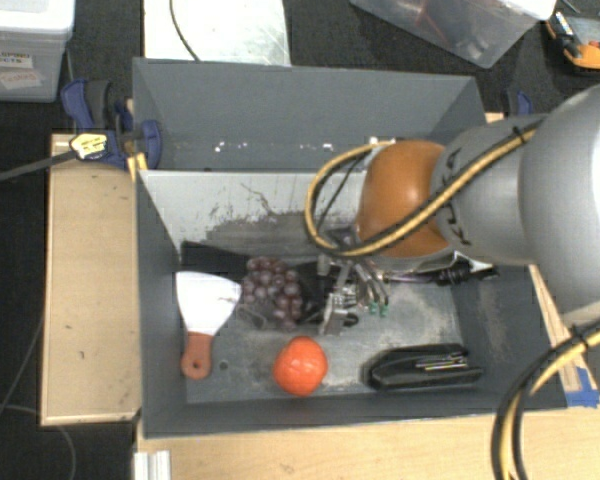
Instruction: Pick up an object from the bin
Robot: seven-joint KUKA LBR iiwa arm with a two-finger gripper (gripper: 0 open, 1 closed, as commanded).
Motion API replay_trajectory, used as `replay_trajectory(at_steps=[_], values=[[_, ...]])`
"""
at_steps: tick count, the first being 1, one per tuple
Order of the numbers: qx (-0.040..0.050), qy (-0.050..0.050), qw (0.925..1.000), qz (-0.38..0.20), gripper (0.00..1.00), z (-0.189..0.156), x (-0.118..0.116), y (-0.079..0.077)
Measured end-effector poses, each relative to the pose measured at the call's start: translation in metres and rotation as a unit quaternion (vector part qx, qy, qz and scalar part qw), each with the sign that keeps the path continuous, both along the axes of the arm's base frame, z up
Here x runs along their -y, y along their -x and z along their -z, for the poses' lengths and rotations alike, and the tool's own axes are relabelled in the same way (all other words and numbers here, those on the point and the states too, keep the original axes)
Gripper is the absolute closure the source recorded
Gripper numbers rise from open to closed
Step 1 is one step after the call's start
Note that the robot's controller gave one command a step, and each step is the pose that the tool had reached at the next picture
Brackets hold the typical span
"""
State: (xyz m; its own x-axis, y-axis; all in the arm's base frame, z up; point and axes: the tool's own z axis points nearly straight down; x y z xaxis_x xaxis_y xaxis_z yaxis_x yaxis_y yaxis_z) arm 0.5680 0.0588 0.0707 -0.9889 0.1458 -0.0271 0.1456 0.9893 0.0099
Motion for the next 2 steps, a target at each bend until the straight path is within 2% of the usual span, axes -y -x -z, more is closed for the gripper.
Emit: replay_trajectory(at_steps=[1,2], values=[[-0.0063,0.001,0.9999,-0.008,1.00,-0.0055,-0.0024,0.0092],[-0.0063,0.001,0.9999,-0.008,1.00,-0.0055,-0.0024,0.0091]])
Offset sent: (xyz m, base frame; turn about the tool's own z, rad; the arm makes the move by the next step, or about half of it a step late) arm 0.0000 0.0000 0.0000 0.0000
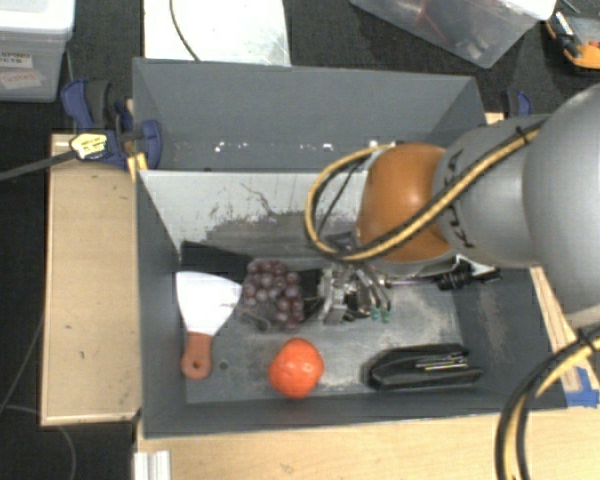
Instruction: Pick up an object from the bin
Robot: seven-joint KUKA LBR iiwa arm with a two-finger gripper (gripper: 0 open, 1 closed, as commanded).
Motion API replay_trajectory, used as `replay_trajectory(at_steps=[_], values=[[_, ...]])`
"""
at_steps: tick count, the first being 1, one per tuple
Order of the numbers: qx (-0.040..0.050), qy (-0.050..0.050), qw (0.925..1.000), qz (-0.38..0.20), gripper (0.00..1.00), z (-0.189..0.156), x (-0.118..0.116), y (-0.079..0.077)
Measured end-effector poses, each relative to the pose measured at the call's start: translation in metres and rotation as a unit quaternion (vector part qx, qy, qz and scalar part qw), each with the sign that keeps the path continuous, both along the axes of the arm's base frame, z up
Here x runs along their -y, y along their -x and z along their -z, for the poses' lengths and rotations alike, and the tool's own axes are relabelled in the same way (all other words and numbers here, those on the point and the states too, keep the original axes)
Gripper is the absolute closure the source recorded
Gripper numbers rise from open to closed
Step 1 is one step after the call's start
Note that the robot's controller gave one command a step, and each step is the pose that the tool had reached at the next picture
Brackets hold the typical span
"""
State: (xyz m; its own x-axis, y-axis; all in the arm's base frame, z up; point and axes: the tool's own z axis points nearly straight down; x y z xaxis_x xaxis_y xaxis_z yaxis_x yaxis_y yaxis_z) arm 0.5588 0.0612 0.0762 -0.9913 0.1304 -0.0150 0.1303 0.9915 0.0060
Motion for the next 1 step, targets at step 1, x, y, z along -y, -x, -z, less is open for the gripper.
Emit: replay_trajectory(at_steps=[1], values=[[0.0015,0.000,1.0000,0.001,1.00,-0.0075,0.0001,-0.0003]])
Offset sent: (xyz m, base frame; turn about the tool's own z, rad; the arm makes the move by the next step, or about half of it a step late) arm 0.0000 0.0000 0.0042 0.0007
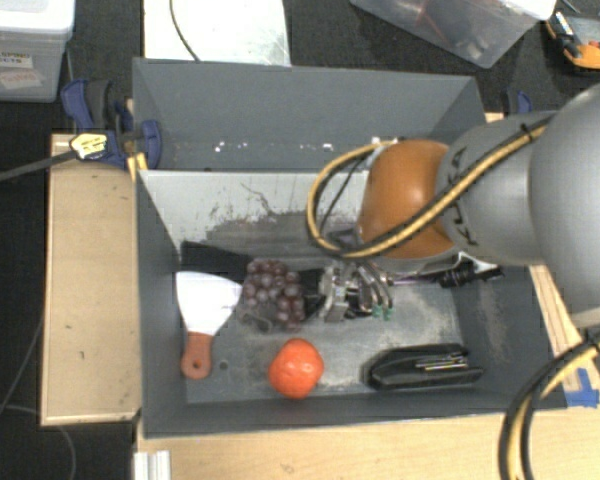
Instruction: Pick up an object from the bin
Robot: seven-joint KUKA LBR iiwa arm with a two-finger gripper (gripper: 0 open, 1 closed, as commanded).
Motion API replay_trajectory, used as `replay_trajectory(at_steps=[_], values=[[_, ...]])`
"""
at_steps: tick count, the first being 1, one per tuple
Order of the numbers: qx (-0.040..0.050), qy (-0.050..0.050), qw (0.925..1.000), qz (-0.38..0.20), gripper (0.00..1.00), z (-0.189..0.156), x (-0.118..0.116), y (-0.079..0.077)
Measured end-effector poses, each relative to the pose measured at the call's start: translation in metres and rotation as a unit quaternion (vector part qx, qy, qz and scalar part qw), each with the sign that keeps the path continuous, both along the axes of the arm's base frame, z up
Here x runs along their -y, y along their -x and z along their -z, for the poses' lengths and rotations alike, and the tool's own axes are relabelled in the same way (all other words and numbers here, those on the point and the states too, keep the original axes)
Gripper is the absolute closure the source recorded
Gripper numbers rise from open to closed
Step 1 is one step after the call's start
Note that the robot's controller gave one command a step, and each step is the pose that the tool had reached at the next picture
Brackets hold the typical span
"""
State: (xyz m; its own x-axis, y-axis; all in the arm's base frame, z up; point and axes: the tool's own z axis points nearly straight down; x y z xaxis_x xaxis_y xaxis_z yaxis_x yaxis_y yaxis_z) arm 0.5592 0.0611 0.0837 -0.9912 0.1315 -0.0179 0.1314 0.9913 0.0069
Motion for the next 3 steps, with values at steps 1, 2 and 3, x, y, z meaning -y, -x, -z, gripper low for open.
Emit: replay_trajectory(at_steps=[1,2,3], values=[[0.0004,0.000,1.0000,0.000,1.00,-0.006,0.000,0.000],[-0.0032,0.000,1.0000,0.000,1.00,-0.047,0.000,0.002],[-0.0025,0.000,1.0000,0.000,1.00,-0.071,0.000,0.001]])
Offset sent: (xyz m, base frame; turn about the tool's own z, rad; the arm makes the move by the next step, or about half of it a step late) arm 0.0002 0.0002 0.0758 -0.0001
